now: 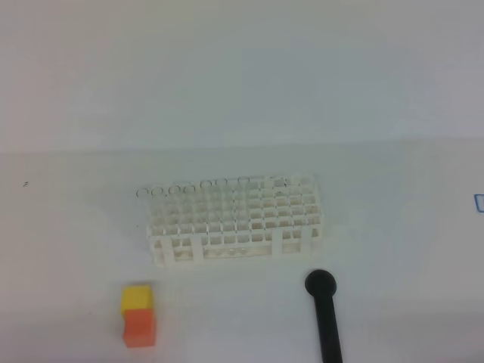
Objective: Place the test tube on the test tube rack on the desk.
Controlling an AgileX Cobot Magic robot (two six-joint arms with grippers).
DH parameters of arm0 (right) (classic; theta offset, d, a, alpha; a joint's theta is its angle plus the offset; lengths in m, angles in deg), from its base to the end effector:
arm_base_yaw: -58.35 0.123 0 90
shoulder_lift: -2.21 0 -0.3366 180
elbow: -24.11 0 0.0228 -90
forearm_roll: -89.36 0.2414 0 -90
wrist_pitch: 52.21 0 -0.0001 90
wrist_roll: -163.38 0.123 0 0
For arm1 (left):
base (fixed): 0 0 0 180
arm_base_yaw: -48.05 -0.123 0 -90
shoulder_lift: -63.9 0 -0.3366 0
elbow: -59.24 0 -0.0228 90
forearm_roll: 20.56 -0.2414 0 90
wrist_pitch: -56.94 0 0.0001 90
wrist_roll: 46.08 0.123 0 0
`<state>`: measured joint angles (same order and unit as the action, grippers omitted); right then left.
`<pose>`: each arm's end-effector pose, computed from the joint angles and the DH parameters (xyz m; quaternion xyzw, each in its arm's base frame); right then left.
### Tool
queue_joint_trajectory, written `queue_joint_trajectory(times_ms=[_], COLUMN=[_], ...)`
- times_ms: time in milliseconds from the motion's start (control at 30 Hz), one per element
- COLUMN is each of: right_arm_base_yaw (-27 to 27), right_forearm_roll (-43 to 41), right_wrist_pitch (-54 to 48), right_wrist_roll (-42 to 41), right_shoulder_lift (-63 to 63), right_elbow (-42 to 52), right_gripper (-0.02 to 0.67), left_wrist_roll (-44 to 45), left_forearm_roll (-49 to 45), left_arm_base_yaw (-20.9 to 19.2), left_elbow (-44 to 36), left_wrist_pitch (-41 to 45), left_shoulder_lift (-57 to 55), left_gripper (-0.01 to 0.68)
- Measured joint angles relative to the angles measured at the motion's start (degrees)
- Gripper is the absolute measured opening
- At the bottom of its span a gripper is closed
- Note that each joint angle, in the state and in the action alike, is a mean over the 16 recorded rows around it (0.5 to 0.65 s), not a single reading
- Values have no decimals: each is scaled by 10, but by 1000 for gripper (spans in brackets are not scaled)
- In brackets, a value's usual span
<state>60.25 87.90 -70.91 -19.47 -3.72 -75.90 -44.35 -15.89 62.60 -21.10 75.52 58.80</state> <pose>0.0234 -0.0002 0.1666 -0.0398 0.7903 -0.0157 0.6112 0.0213 -0.0088 0.1651 0.0893 0.7827 -0.1025 0.6074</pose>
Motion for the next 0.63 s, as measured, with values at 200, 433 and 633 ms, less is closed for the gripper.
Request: queue_joint_trajectory(times_ms=[200, 433, 633], right_arm_base_yaw=[4, 4, 4], right_forearm_roll=[-1, -2, -3], right_wrist_pitch=[-7, -10, -11], right_wrist_roll=[0, 0, 0], right_shoulder_lift=[0, 0, 0], right_elbow=[-1, -1, -2], right_gripper=[-1, -1, -1], left_wrist_roll=[0, 0, 0], left_forearm_roll=[-1, -2, -2], left_arm_base_yaw=[0, 0, 0], left_elbow=[0, 0, 0], left_wrist_pitch=[0, 0, 0], left_shoulder_lift=[0, 0, 0], left_gripper=[-1, -1, -1])
